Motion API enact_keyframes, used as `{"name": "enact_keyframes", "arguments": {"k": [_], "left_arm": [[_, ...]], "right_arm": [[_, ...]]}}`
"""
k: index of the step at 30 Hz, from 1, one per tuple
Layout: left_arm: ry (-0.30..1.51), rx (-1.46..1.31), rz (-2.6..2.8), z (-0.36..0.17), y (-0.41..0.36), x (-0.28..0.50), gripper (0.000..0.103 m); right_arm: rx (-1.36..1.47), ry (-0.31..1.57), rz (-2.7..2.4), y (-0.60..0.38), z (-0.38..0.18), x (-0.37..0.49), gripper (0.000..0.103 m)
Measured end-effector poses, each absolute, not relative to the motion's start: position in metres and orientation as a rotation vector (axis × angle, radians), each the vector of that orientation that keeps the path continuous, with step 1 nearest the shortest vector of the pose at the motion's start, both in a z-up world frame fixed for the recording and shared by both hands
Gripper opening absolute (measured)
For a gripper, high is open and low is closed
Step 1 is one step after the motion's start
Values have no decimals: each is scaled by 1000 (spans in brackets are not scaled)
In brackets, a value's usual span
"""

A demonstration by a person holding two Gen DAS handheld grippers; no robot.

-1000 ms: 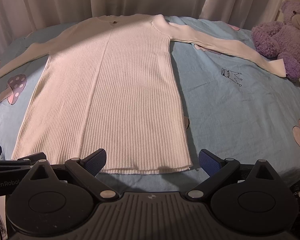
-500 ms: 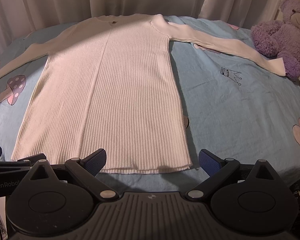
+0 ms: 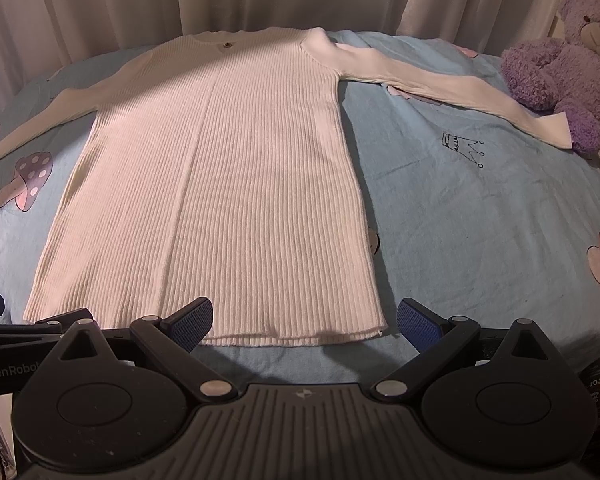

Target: Fold small clothes

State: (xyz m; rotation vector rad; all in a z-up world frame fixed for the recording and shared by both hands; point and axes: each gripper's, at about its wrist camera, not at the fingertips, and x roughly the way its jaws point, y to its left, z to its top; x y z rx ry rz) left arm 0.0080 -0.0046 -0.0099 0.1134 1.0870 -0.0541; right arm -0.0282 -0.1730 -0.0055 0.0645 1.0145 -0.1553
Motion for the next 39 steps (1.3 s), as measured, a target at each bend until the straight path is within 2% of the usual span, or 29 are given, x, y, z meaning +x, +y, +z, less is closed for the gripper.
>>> {"name": "enact_keyframes", "arguments": {"k": [25,29,32,37,39], "left_arm": [[1123,102,-50,-17,-10,26,103],[1105,49,-71,-16,-9,41,103],[1063,1,-56,-18,-8,59,103],[993,-46,-44,-31,-11,94,103],[980,-52,-47,-38,-12,110,103]], "right_arm": [[197,1027,-60,-194,-17,-8,99],[376,841,-18,-234,-7,1,99],[493,577,-55,-283,-3,9,99],[651,441,-223,-373,-13,44,98],[777,406,-314,-417,-24,57,91]]}}
